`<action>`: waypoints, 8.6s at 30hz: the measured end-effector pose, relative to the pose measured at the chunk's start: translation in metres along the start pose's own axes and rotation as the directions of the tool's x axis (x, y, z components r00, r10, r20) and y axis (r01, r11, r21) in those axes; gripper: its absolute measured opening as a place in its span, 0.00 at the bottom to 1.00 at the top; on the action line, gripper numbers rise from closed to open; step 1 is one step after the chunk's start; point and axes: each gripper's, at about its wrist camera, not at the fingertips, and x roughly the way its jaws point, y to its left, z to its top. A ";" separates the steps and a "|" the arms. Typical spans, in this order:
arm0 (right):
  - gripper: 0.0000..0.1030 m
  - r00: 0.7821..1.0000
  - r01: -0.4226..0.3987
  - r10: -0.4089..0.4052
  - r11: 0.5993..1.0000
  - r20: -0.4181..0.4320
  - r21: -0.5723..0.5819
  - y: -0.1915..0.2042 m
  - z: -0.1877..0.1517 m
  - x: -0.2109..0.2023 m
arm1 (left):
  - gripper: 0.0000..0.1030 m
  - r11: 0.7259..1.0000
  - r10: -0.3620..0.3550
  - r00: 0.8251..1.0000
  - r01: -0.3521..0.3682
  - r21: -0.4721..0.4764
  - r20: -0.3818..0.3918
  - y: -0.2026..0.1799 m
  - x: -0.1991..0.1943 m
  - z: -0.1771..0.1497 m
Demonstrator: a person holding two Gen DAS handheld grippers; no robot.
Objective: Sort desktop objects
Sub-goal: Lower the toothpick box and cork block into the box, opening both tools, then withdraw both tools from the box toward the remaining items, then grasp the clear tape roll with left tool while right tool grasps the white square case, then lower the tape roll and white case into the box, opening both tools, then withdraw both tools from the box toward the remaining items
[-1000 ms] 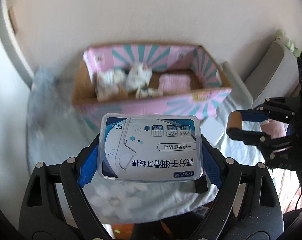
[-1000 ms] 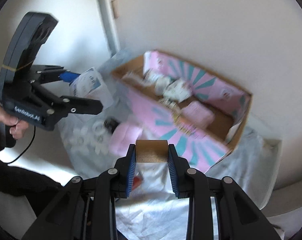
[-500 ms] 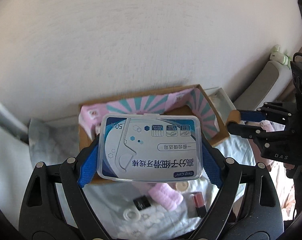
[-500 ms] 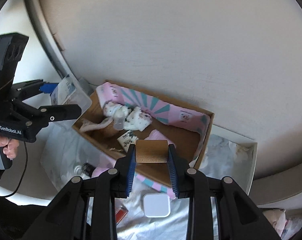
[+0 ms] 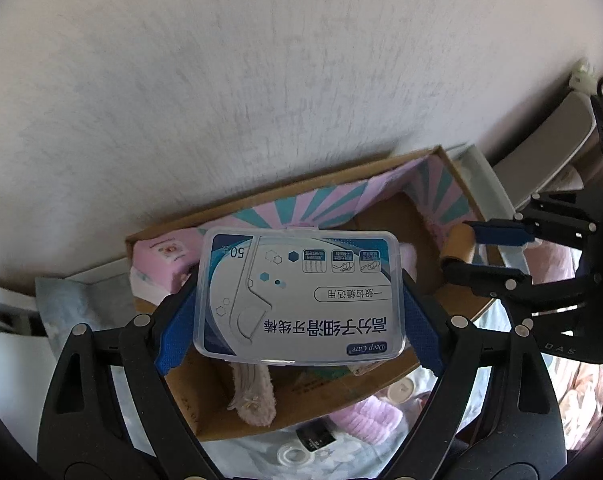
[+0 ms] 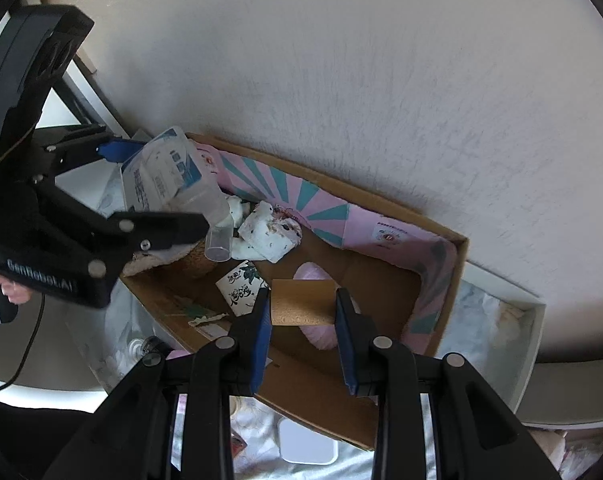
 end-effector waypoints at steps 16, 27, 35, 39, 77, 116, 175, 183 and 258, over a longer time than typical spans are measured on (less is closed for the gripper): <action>0.71 1.000 -0.025 0.025 1.000 0.003 0.015 0.001 -0.005 -0.002 | 1.00 0.998 0.047 0.999 -0.047 0.043 -0.008 0.002 0.001 0.000; 0.71 0.998 0.032 -0.033 0.999 0.045 0.018 0.009 -0.012 -0.029 | 1.00 0.999 0.037 0.999 -0.038 0.012 0.038 0.012 -0.034 -0.006; 0.71 0.986 0.103 -0.096 0.994 0.136 -0.045 0.029 -0.021 -0.066 | 1.00 0.998 0.068 0.994 -0.067 -0.021 0.086 0.023 -0.072 -0.030; 0.71 0.985 0.107 -0.096 0.992 0.142 -0.072 0.036 -0.026 -0.077 | 1.00 0.992 0.124 0.985 -0.120 -0.040 0.122 0.031 -0.097 -0.043; 0.71 0.966 0.159 -0.157 0.987 0.207 0.008 0.040 -0.183 0.012 | 0.85 0.993 0.101 0.978 -0.089 -0.073 0.181 0.007 0.012 -0.263; 0.56 0.939 0.267 -0.248 0.963 0.239 -0.048 0.029 -0.198 0.049 | 0.38 0.997 0.064 0.961 -0.075 0.033 0.268 -0.008 0.050 -0.284; 0.56 0.970 0.127 -0.108 0.989 0.218 -0.078 0.012 -0.010 -0.033 | 0.38 0.976 -0.113 0.981 0.079 0.205 0.160 -0.041 -0.008 0.009; 0.56 0.986 0.095 -0.084 0.993 0.142 -0.073 0.012 -0.014 0.007 | 0.38 0.974 -0.119 0.991 0.104 0.203 0.064 -0.045 0.038 0.023; 0.64 0.988 0.025 0.016 0.962 0.150 -0.272 0.095 -0.125 -0.017 | 0.91 0.985 0.040 0.982 -0.008 -0.174 0.183 0.003 -0.072 -0.182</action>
